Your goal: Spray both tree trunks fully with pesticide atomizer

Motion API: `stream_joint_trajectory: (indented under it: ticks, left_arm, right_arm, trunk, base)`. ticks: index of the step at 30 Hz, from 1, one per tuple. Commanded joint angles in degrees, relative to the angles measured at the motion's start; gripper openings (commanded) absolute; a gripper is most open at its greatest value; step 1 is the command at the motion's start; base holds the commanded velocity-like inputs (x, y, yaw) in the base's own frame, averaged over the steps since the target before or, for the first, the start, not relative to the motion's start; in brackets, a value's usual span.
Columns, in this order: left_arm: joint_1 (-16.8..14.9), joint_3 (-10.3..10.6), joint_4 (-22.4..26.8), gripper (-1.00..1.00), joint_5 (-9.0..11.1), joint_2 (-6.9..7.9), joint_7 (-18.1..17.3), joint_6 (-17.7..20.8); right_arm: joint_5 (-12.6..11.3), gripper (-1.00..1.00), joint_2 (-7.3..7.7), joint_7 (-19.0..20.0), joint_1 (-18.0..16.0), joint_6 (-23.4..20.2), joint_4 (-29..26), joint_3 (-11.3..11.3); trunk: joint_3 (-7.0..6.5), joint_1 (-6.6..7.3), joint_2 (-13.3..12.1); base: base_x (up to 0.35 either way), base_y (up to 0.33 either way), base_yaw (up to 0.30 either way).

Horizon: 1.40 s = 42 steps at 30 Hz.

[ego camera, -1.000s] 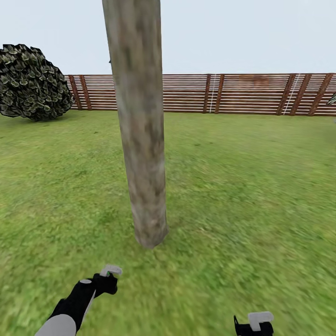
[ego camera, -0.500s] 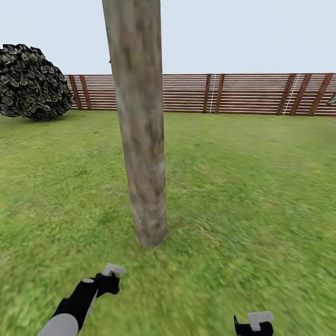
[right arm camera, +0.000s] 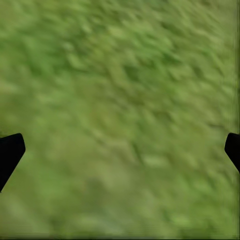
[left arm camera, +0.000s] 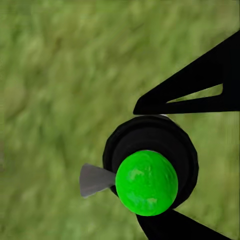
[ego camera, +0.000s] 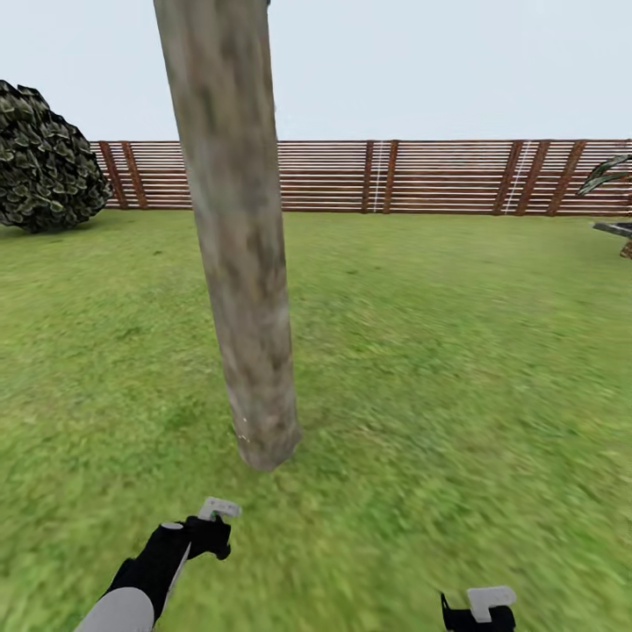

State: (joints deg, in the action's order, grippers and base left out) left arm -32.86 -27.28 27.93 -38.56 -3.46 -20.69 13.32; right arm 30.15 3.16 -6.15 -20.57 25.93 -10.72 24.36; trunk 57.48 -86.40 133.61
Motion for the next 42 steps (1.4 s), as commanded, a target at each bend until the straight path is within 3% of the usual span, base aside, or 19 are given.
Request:
stream_joint_trajectory:
  ticks: [1,3,5,6,8,15,21,24,27,30,32,35,40,42]
  left_arm:
    - [-0.01,-0.04,0.14,-1.00,0.16,1.03,-0.01,0.11]
    - [0.04,-0.07,0.26,-1.00,0.29,2.72,0.11,0.20]
    - [0.01,-0.08,0.28,-1.00,0.31,2.37,0.18,0.17]
    - [-0.11,0.16,0.39,-1.00,0.05,-1.04,0.32,0.11]
    - [-0.62,0.22,1.12,-1.00,0.06,-1.97,0.37,0.11]
    - [-0.53,0.01,6.07,-1.00,0.31,-1.42,0.13,0.06]
    - [-1.37,0.19,6.97,-1.00,0.32,-2.58,0.30,0.05]
    - [-1.62,0.13,7.45,-1.00,0.32,-1.95,0.28,0.15]
    - [-1.38,-0.03,10.91,-1.00,0.39,-0.90,0.02,0.28]
    - [-1.14,0.21,11.53,-1.00,0.17,-1.50,0.02,0.33]
    - [-1.59,1.49,11.71,-1.00,0.26,-3.95,-0.02,0.34]
    - [-1.69,1.97,11.92,-1.00,0.31,-3.88,-0.04,1.22]
    - [-1.69,1.96,14.23,-1.00,0.38,-2.52,-0.13,2.99]
    - [-1.70,2.13,14.60,-1.00,0.37,-3.17,-0.14,3.14]
  right_arm:
    - [0.00,1.00,0.00,0.00,0.00,0.00,0.00,0.04]
    - [0.00,1.00,0.00,0.00,0.00,0.03,0.00,0.04]
    - [0.00,1.00,0.00,0.00,0.00,0.07,0.00,0.03]
    - [0.00,1.00,0.00,0.00,0.00,0.09,0.00,0.01]
    - [0.00,1.00,0.00,0.00,0.00,0.09,0.00,0.02]
    - [0.11,1.00,0.00,0.00,0.00,0.09,0.00,-0.01]
    - [0.23,1.00,0.00,0.00,0.00,0.09,0.00,-0.01]
    - [0.27,1.00,0.00,0.00,0.00,0.09,0.00,0.00]
    - [0.31,1.00,0.00,0.00,0.00,0.09,0.00,-0.01]
    - [0.28,1.00,0.00,0.00,0.00,0.09,0.00,0.02]
    - [0.34,1.00,0.00,0.00,0.00,0.09,0.00,0.04]
    - [0.35,1.00,0.00,-0.02,0.00,0.09,0.00,0.02]
    - [0.35,1.00,0.00,-0.02,0.00,0.09,0.00,0.01]
    - [0.35,1.00,0.00,0.00,0.00,0.09,0.00,0.00]
  trunk:
    - [0.00,0.00,0.00]
    - [-0.01,0.00,0.00]
    - [-0.01,0.00,0.00]
    - [-0.01,0.00,0.00]
    - [-0.01,0.00,0.00]
    - [-0.15,0.00,0.00]
    - [-0.16,0.00,0.00]
    - [-0.16,0.00,0.00]
    - [-0.16,0.00,0.00]
    - [-0.16,0.00,0.00]
    - [-0.16,0.00,0.00]
    - [-0.16,0.00,0.00]
    - [-0.16,0.00,0.00]
    - [-0.16,0.00,0.00]
  base:
    - [0.000,0.000,-0.126]
    - [0.000,0.000,-0.043]
    - [0.000,0.000,-0.010]
    - [0.113,0.093,-0.001]
    - [0.182,0.174,0.000]
    - [0.076,0.073,-0.105]
    - [-0.158,0.096,-0.009]
    - [-0.021,0.013,0.000]
    - [-0.003,0.002,0.000]
    - [-0.099,0.000,0.000]
    - [-0.244,0.000,0.000]
    - [-0.074,0.000,0.000]
    - [-0.008,0.000,0.000]
    - [0.000,0.000,0.000]
